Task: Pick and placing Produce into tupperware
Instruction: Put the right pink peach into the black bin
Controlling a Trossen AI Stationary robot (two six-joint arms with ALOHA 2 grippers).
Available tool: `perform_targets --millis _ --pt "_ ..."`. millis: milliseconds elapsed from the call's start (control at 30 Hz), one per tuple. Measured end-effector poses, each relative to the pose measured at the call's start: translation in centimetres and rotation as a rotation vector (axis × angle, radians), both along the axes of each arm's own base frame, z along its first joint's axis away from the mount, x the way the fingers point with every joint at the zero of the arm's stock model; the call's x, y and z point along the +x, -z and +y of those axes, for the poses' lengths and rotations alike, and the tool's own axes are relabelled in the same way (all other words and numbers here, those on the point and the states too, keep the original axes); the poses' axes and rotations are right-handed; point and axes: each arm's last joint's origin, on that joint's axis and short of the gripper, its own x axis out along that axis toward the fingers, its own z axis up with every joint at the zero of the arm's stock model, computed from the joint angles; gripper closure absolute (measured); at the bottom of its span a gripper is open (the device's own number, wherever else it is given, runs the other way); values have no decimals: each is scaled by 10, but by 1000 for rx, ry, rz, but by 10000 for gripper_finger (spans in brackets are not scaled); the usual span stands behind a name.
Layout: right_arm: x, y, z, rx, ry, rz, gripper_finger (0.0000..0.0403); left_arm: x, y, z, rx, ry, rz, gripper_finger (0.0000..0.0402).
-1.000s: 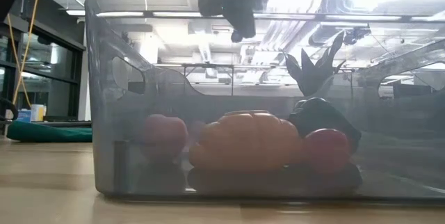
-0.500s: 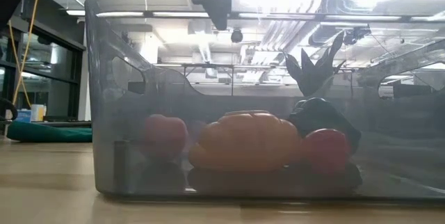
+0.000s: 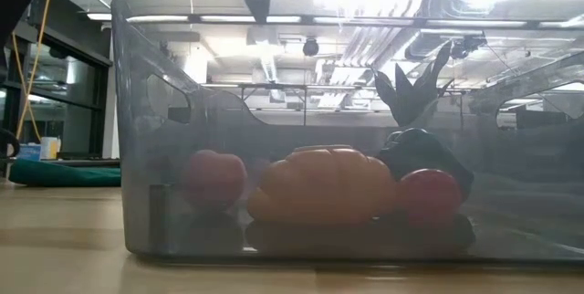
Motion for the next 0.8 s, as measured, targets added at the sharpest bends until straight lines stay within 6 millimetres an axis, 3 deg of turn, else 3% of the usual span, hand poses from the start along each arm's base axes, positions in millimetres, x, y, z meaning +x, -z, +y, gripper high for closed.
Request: perform_targets --millis 367,667,800 --pt "37 13 -4 -11 -20 52 158 -59 -61 53 50 -63 -165 220" --pt "86 31 -9 6 -46 60 158 -109 -99 70 98 -102 -282 220" --pt "109 53 -9 27 -62 95 158 -128 -112 72 125 -94 -322 220"
